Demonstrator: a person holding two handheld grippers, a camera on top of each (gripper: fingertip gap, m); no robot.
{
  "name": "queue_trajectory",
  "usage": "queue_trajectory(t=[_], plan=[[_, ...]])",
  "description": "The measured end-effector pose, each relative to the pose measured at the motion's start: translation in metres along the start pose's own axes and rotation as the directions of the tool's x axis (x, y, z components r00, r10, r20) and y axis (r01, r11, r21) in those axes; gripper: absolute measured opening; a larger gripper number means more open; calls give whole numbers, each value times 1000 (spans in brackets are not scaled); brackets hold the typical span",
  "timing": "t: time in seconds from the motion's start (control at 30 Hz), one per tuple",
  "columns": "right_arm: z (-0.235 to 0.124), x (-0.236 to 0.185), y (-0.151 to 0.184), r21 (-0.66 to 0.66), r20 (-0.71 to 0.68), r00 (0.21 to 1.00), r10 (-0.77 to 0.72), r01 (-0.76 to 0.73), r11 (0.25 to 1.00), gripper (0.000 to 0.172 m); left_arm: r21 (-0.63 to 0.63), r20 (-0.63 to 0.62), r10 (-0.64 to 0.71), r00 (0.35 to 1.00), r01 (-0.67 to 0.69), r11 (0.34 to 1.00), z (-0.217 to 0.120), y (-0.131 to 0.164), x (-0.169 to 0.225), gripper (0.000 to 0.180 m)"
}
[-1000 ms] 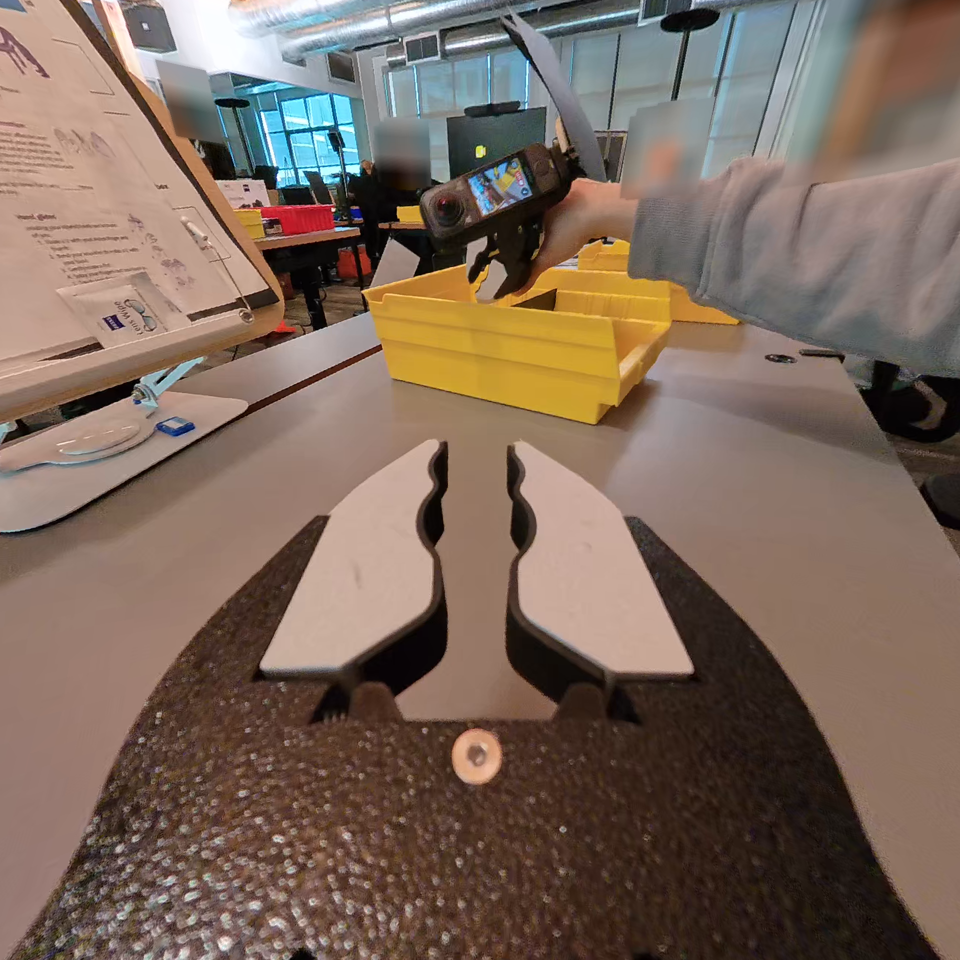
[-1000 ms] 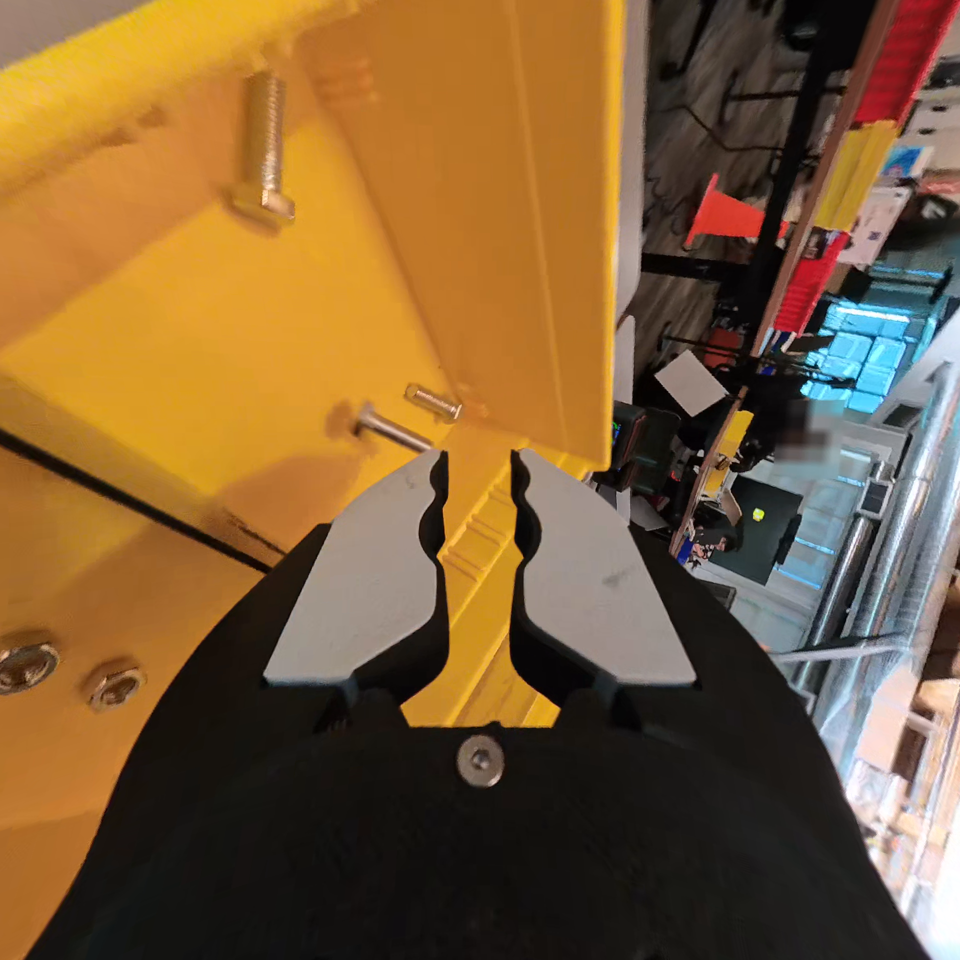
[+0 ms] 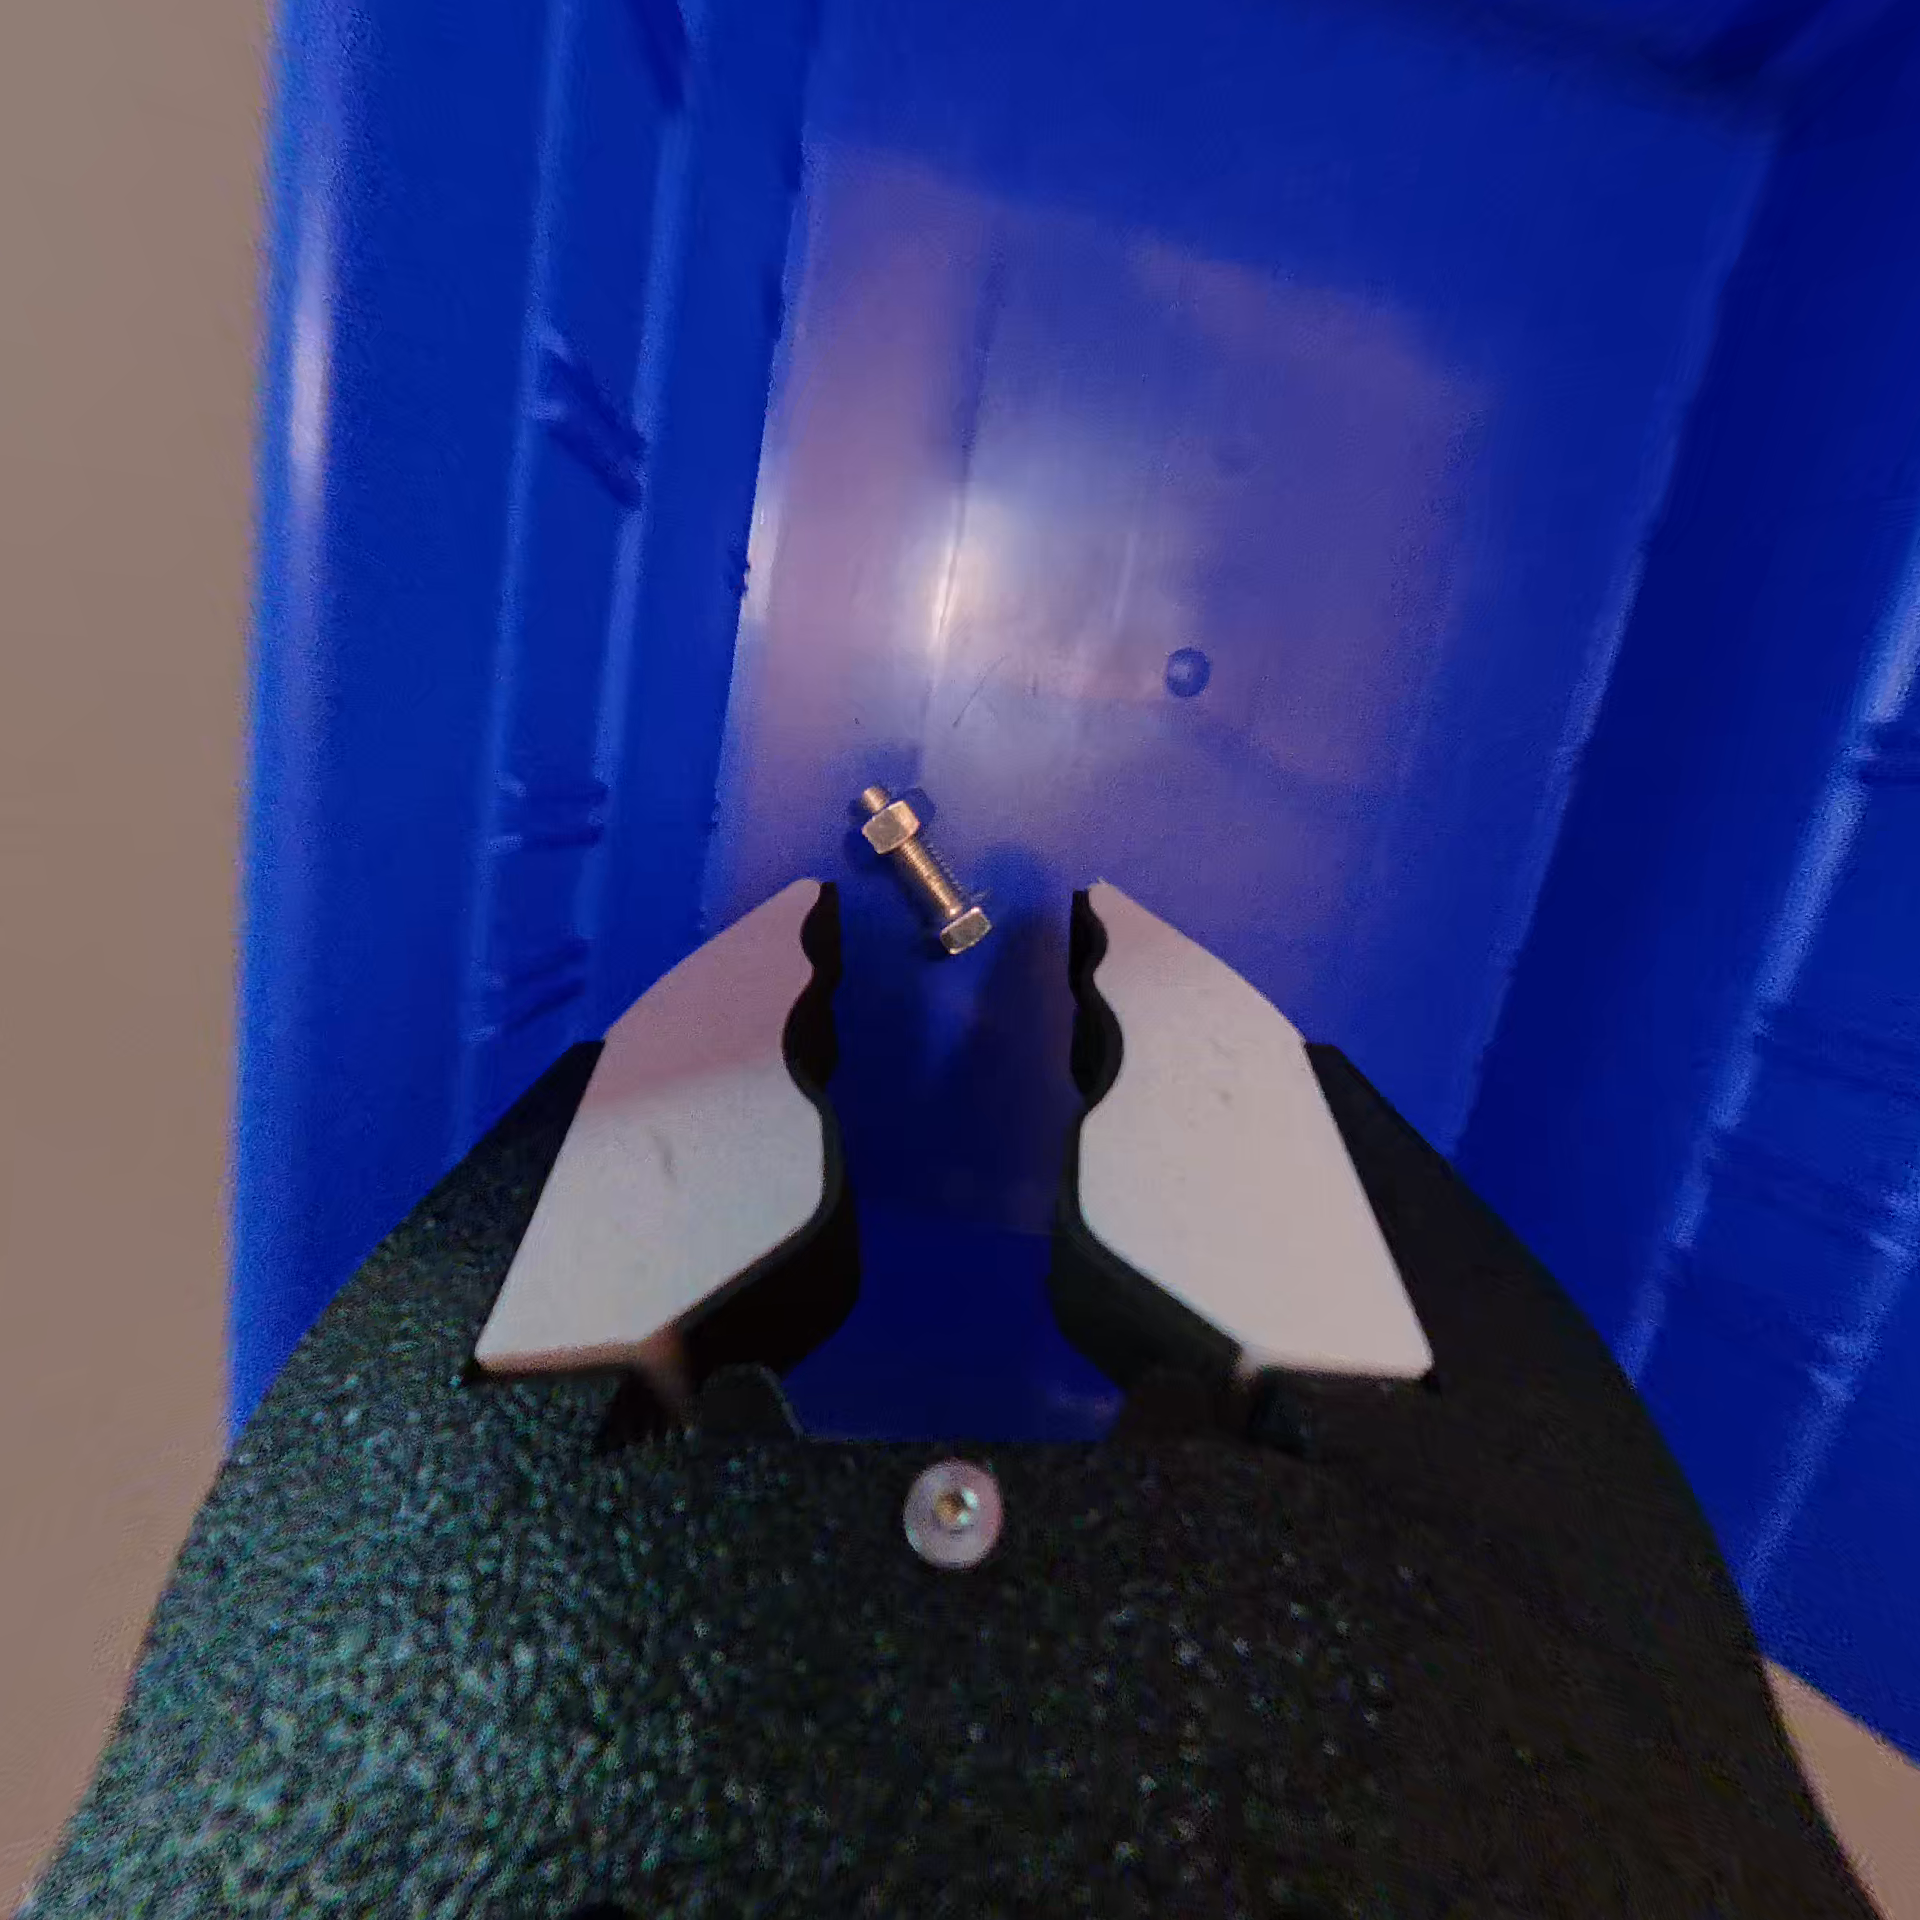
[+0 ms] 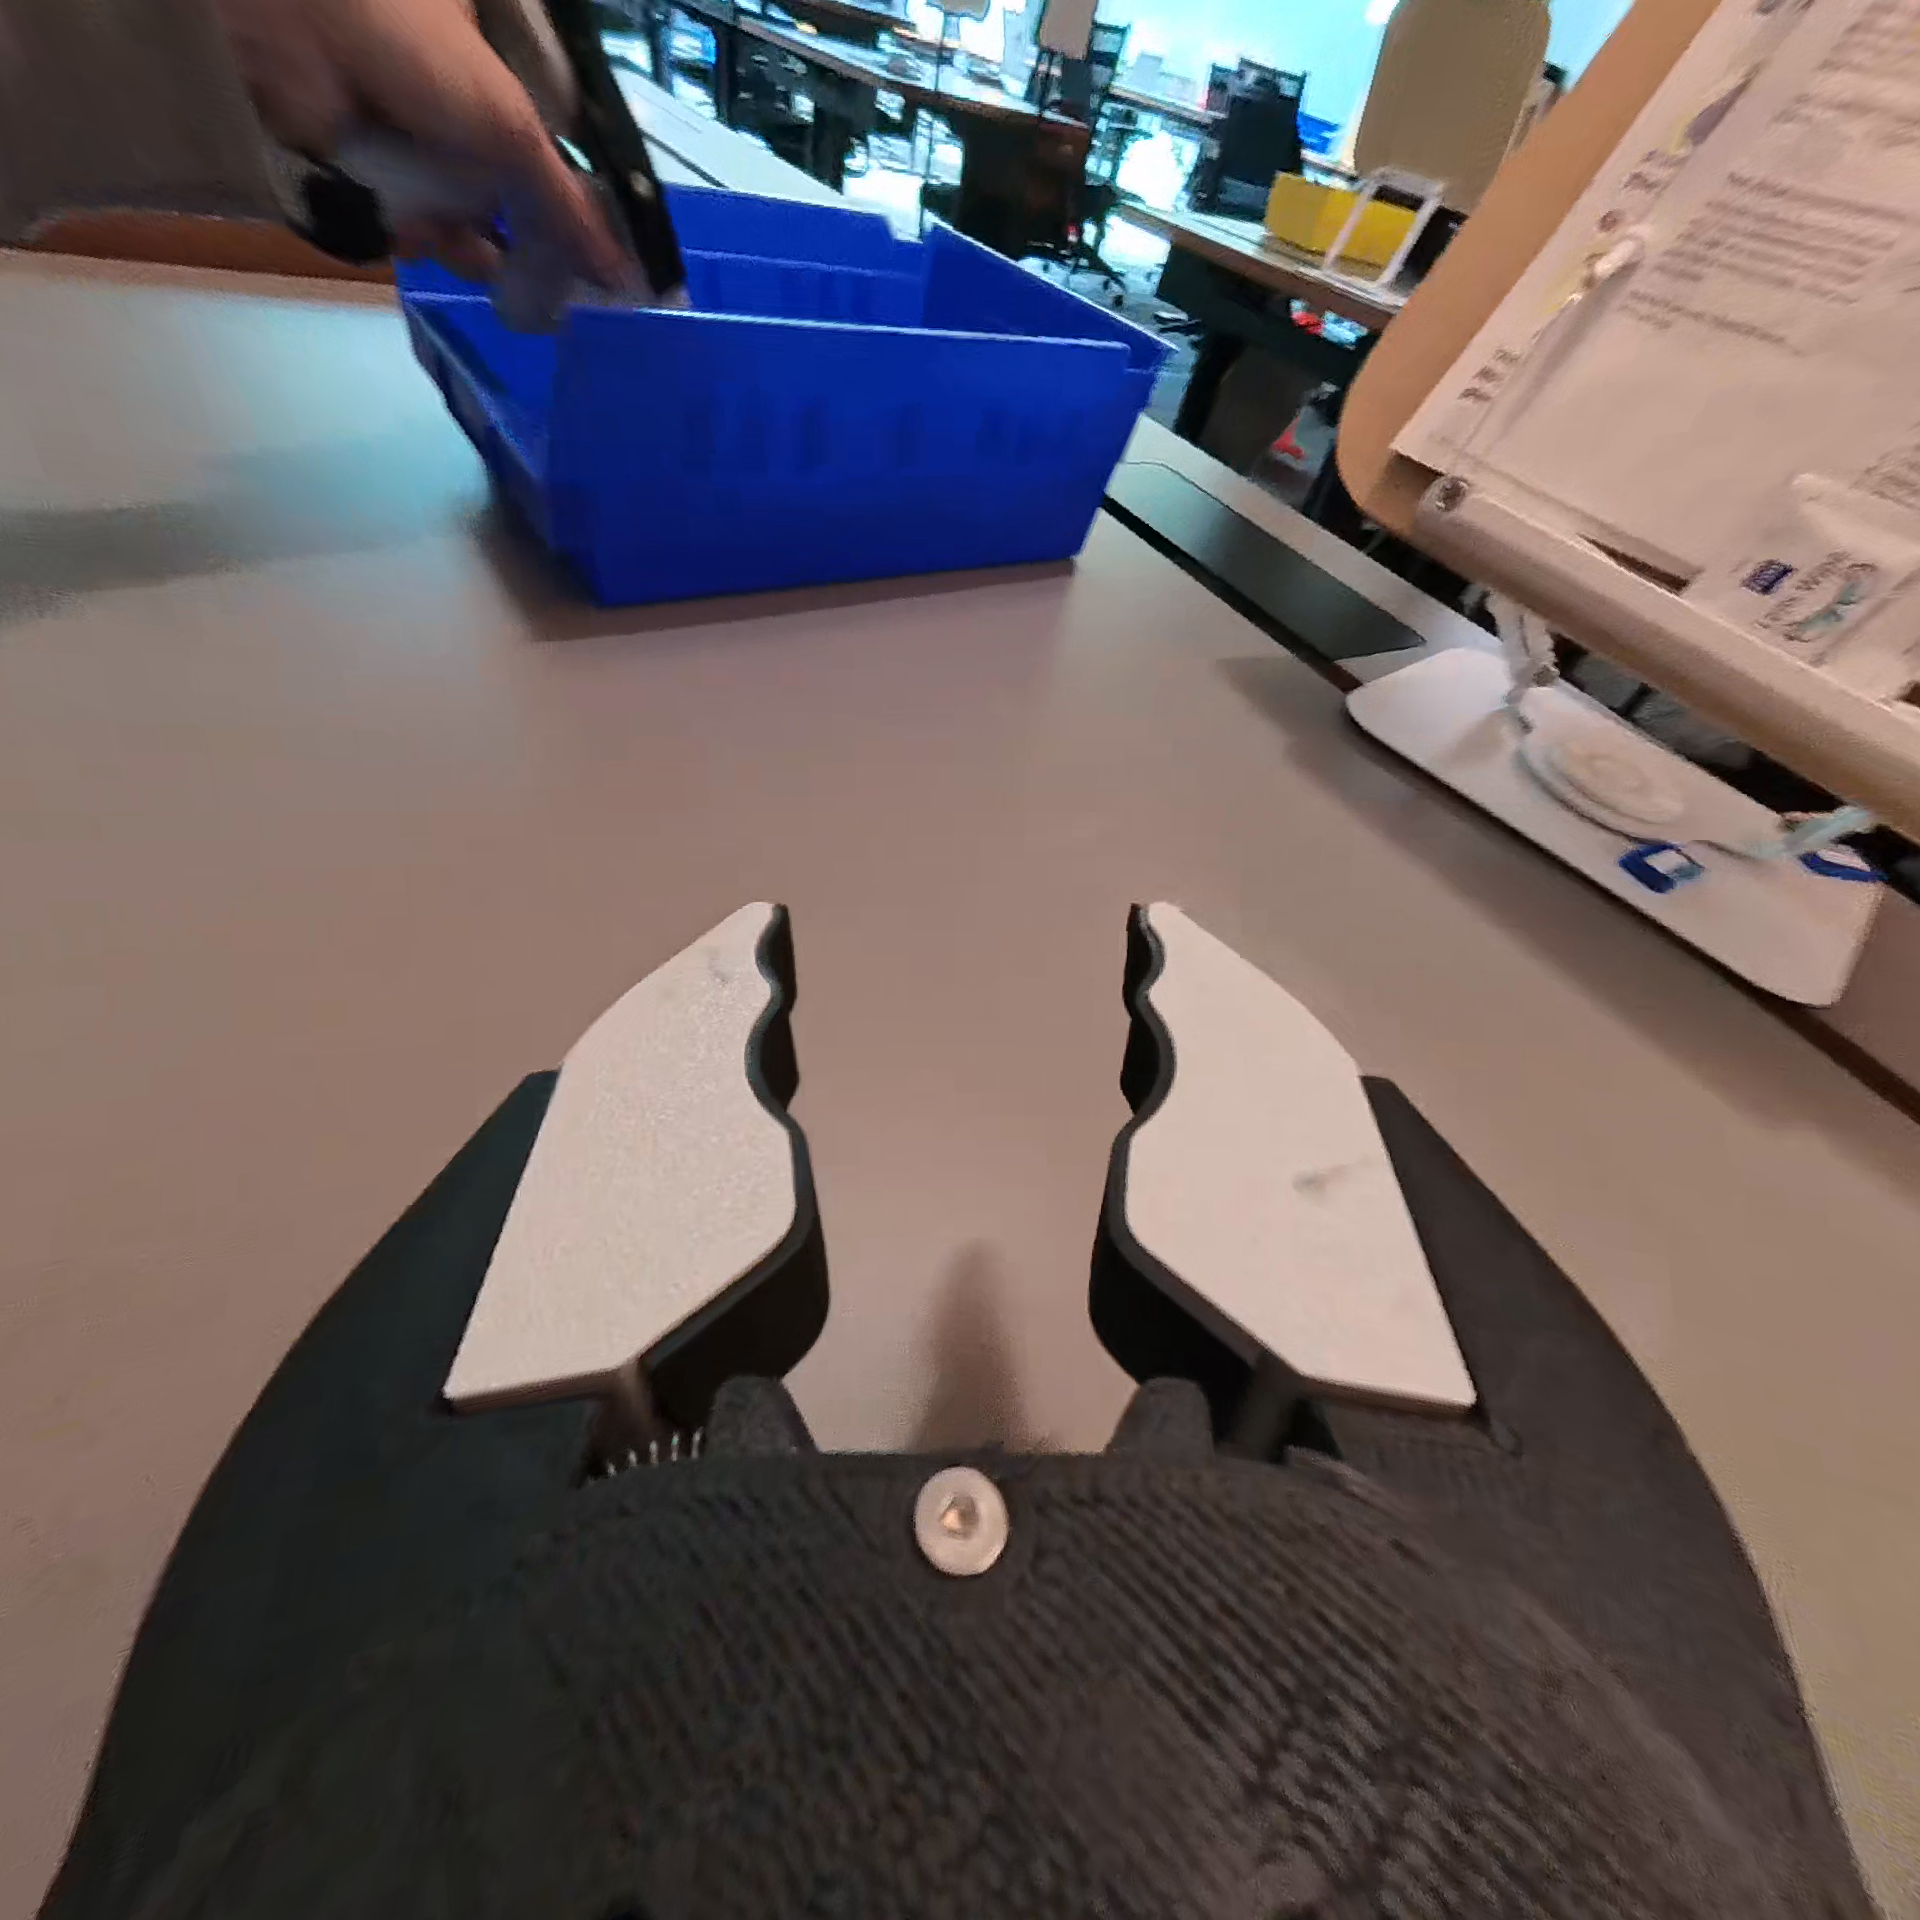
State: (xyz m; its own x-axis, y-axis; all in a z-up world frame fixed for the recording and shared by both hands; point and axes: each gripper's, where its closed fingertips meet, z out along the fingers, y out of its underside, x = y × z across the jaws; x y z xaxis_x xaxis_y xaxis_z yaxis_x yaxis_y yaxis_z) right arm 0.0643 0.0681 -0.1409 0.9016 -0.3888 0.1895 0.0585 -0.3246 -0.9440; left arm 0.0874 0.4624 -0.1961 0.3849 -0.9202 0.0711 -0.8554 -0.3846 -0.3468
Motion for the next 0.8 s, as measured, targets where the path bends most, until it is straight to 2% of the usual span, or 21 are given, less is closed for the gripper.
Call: queue_trajectory(t=[0.03,0.27,0.33,0.53,0.73,0.8], plan=[[0,-4,-3,12,14,1000,-14,14,1000,62,-22,22,-22,1000,23,1000,6,2,-2,42],[3,-13,4,-27,38,995,-96,97,995,63,-21,120,-147,982,150,988,19,-3,-14,17],[3,-13,3,-28,36,994,-103,104,994,63,-27,129,-154,980,158,987,21,-2,-15,17],[1,-10,4,-32,30,995,-99,100,995,62,-113,188,-61,980,84,990,23,6,-15,16],[0,-5,5,-31,14,996,-87,88,996,61,-275,187,123,975,-69,959,18,19,-16,10],[0,-5,5,-32,12,996,-89,89,996,61,-287,177,179,968,-123,950,17,20,-17,10]])
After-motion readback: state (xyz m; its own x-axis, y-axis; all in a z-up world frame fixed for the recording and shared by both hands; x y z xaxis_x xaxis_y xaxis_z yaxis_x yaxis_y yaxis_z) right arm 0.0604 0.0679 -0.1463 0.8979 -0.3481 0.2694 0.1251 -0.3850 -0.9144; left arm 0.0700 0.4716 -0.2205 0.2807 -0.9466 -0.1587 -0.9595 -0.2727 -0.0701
